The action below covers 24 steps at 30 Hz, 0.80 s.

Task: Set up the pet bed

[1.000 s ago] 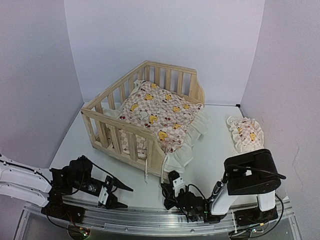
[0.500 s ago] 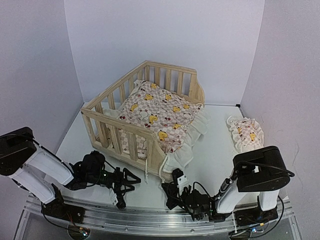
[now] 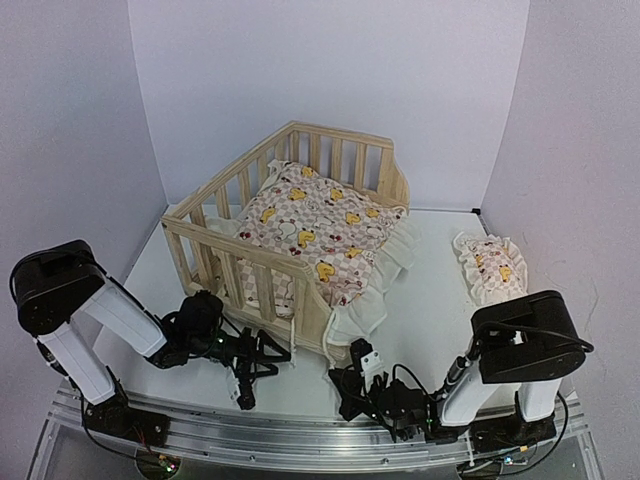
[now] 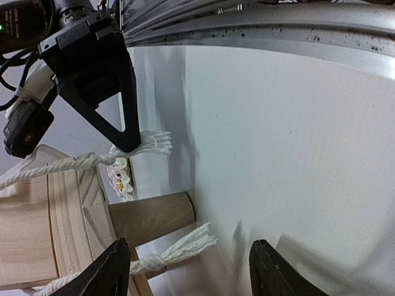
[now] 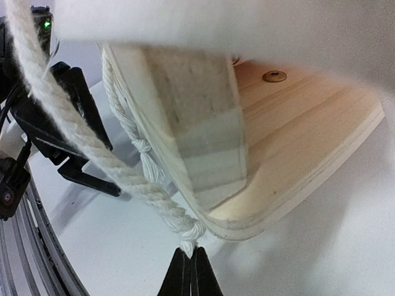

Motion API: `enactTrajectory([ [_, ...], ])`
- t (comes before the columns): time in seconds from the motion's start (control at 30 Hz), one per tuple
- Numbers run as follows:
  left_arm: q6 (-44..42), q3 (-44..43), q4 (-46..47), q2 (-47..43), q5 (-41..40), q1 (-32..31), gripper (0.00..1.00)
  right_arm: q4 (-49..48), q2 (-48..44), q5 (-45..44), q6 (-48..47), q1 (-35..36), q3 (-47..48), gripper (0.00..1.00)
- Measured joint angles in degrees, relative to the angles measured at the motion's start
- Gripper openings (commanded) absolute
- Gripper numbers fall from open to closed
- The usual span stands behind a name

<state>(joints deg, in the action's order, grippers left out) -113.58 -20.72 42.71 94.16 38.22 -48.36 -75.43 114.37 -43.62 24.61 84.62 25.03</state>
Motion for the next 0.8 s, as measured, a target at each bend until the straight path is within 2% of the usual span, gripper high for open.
enactTrajectory([
  [0.33, -0.5, -6.3, -0.2, 4.3, 3.6, 0.3, 0.66, 0.0, -0.8, 1.1, 0.4, 0.0, -0.3, 0.0],
  [0.43, -0.6, -6.5, -0.4, 4.6, 3.8, 0.5, 0.62, 0.0, -0.8, 1.7, 0.7, 0.0, -0.3, 0.0],
  [0.6, -1.2, -7.3, -0.7, 5.5, 4.5, 0.6, 0.38, 0.0, -0.8, 2.2, 1.0, 0.0, -0.3, 0.0],
  [0.73, -1.8, -7.4, -0.6, 5.5, 4.6, 0.7, 0.1, 0.0, -0.8, 2.5, 1.1, 0.0, -0.3, 0.0],
  [0.8, -1.8, -7.5, -0.4, 5.5, 4.7, 0.8, 0.01, 0.0, -0.8, 2.8, 1.1, 0.0, -0.3, 0.0],
])
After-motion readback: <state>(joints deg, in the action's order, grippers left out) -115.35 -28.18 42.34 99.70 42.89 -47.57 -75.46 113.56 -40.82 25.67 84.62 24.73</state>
